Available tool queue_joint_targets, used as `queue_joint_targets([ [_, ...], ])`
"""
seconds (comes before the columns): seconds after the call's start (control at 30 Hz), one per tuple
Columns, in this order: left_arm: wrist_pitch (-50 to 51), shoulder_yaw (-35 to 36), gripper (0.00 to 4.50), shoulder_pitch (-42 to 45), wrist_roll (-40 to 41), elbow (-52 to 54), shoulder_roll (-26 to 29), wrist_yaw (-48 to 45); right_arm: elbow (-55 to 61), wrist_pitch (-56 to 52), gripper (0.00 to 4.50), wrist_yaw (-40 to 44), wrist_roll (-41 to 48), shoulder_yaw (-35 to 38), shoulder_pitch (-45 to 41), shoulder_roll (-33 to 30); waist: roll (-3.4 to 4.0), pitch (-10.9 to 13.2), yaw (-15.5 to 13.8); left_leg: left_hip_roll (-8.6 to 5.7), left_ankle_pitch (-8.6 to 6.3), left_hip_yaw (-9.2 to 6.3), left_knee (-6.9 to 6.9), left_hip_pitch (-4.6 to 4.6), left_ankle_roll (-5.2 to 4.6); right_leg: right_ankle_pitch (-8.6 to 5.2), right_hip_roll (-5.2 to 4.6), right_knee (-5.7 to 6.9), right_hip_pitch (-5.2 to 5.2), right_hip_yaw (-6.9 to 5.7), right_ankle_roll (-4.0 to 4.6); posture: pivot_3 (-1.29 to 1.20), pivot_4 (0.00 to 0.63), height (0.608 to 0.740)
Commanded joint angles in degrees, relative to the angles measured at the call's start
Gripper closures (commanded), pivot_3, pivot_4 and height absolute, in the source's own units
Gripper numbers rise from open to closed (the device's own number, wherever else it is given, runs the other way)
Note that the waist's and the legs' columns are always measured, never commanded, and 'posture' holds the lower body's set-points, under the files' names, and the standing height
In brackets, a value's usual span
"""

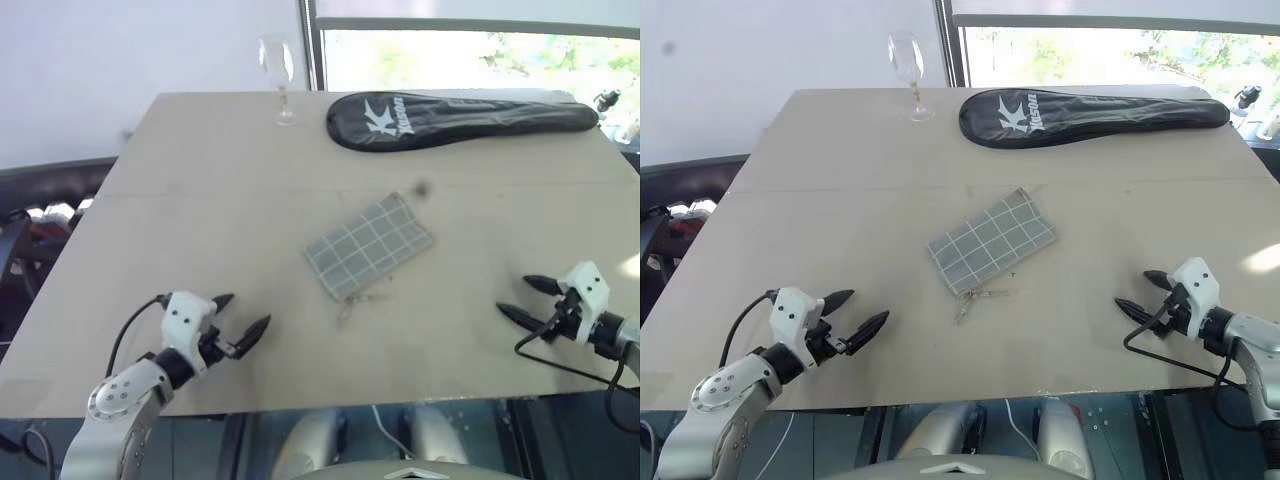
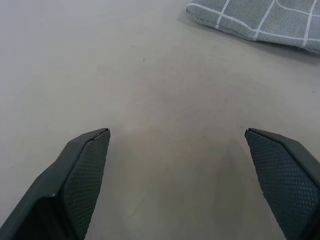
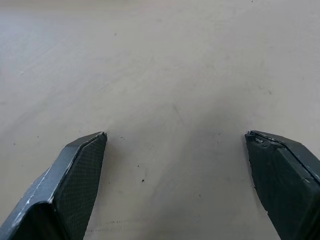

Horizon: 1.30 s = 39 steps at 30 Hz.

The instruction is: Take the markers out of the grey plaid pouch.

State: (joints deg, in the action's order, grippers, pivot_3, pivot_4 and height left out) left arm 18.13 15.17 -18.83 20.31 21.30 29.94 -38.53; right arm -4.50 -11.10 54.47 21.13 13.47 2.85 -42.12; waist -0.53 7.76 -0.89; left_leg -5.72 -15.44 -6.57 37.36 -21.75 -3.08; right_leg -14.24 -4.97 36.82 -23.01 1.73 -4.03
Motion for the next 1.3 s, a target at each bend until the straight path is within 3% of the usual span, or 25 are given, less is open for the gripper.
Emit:
queue_joint_targets([
  [0.03,-1.68,0.8,0.03,-0.49,0.46,2.06,0.15,0.02,-0.09,-0.32,0.0,0.74,0.6,1.33,-0.31,-1.1,0.01,0.0,0.0,0.0,0.0,0.0,0.0,0.0,0.0,0.0,0.0,0.0,0.0,0.0,0.0,0.0,0.15,0.74],
  [0.83,-5.42,-2.38,0.03,1.41,-5.87,1.93,1.95,1.19,1.96,-1.38,0.0,1.6,-0.17,-0.37,-0.29,-1.22,0.09,0.06,0.01,0.0,-0.01,0.0,-0.01,0.0,-0.01,0.0,0.0,-0.01,0.0,-0.01,0.0,0.0,0.15,0.74],
  [0.93,-8.75,-5.13,0.03,3.26,-10.67,2.54,4.47,0.71,3.54,-1.22,0.0,2.9,-1.92,-2.3,0.64,-2.5,0.1,0.06,0.01,0.0,-0.01,-0.02,-0.01,0.0,-0.01,0.0,0.0,-0.01,0.0,-0.03,0.0,0.0,0.15,0.74],
  [1.1,-27.04,-15.21,0.03,4.56,-29.1,-2.75,13.25,0.15,8.44,-4.23,0.0,2.97,-0.52,-3.76,0.05,-2.36,0.18,0.05,0.04,0.0,0.01,0.04,-0.12,0.0,0.04,0.0,0.0,-0.06,0.01,0.06,0.0,0.0,0.15,0.74],
  [1.3,-45.08,-23.45,0.03,14.74,-45.77,-16.73,15.46,8.87,15.63,-9.6,0.0,1.38,3.24,-4.91,-1.57,0.34,0.87,-0.21,-0.57,-0.02,-0.12,-0.02,-0.15,0.03,-0.18,0.0,-0.05,-0.09,0.03,-0.04,0.0,0.0,0.15,0.74],
])
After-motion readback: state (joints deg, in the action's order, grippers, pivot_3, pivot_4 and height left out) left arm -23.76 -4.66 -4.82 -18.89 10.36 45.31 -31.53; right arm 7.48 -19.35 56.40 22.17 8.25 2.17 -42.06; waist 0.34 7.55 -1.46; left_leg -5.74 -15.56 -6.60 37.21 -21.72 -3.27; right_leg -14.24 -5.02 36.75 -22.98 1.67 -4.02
